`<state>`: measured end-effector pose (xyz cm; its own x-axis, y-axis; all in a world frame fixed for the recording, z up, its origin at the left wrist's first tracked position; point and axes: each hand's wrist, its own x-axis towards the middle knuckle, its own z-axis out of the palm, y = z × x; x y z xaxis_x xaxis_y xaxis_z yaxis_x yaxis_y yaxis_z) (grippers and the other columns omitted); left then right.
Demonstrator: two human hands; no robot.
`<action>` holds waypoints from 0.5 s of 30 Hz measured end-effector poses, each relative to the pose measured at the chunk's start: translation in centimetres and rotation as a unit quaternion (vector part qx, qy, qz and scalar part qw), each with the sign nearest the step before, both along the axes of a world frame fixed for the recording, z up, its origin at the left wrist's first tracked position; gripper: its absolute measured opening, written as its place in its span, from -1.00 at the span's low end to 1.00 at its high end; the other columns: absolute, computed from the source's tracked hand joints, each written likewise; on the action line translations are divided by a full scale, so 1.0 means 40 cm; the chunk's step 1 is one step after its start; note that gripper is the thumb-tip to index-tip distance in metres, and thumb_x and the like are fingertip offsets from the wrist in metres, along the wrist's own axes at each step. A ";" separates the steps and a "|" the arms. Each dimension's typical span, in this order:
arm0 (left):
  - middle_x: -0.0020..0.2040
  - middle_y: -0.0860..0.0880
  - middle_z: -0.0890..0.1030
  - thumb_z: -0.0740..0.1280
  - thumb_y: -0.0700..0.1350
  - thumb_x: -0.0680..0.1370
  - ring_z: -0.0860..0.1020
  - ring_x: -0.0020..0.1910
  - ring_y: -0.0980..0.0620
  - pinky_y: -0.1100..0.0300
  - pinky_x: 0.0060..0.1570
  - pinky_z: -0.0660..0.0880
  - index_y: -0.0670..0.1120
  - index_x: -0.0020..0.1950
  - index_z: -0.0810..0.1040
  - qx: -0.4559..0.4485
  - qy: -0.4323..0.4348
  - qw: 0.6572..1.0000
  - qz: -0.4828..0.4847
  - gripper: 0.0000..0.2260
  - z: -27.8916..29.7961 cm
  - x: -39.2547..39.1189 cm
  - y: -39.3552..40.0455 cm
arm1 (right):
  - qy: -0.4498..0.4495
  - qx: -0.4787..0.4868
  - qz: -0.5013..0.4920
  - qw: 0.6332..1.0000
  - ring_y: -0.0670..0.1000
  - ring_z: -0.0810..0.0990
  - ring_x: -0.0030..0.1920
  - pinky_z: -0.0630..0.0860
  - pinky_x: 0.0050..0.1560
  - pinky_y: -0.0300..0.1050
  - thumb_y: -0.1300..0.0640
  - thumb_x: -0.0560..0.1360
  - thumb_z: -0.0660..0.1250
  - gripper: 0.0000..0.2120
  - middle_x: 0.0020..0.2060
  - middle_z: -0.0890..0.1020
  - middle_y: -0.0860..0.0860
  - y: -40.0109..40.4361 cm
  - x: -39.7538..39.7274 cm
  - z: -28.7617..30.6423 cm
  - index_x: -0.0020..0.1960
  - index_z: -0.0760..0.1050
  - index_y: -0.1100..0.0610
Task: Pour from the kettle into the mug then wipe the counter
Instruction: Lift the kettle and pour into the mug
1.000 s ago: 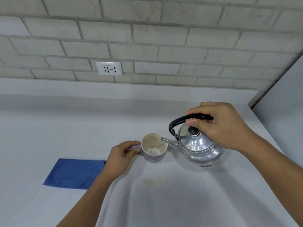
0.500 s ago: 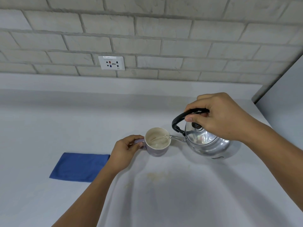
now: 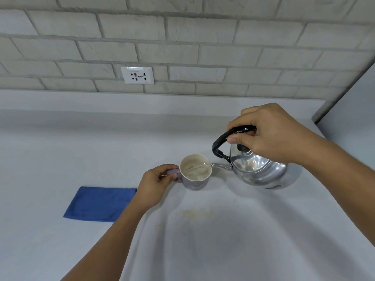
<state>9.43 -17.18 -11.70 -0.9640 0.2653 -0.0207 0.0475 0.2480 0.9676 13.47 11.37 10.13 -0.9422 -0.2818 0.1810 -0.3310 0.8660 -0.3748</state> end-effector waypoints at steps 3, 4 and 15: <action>0.04 0.03 0.77 0.40 -0.25 0.61 0.71 0.04 0.10 0.37 0.03 0.56 -0.09 0.20 0.70 0.003 0.001 1.000 0.000 -0.80 0.000 0.000 0.000 | 0.003 0.006 0.006 1.000 -0.12 0.54 -0.20 0.41 -0.26 -0.20 0.03 0.49 0.48 -0.96 -0.33 0.57 -0.13 -0.005 -0.004 0.007 -0.09 0.71 -0.10; 0.04 0.02 0.77 0.40 -0.25 0.61 0.71 0.04 0.09 0.37 0.03 0.56 -0.09 0.21 0.69 0.002 0.002 1.000 0.000 -0.80 0.000 0.000 0.000 | 0.003 0.008 0.008 1.000 -0.12 0.53 -0.21 0.41 -0.25 -0.19 0.02 0.49 0.48 -0.96 -0.33 0.58 -0.12 -0.006 -0.006 0.009 -0.09 0.71 -0.10; -0.01 0.17 0.76 0.40 -0.26 0.61 0.71 -0.03 0.19 0.42 -0.01 0.55 0.10 0.11 0.68 0.009 0.010 1.000 -0.006 -0.75 0.015 0.006 0.002 | 0.010 0.036 0.024 0.999 -0.19 0.53 -0.17 0.36 -0.24 -0.27 -0.01 0.49 0.49 -0.94 -0.33 0.58 -0.16 -0.022 -0.018 0.031 -0.06 0.71 -0.07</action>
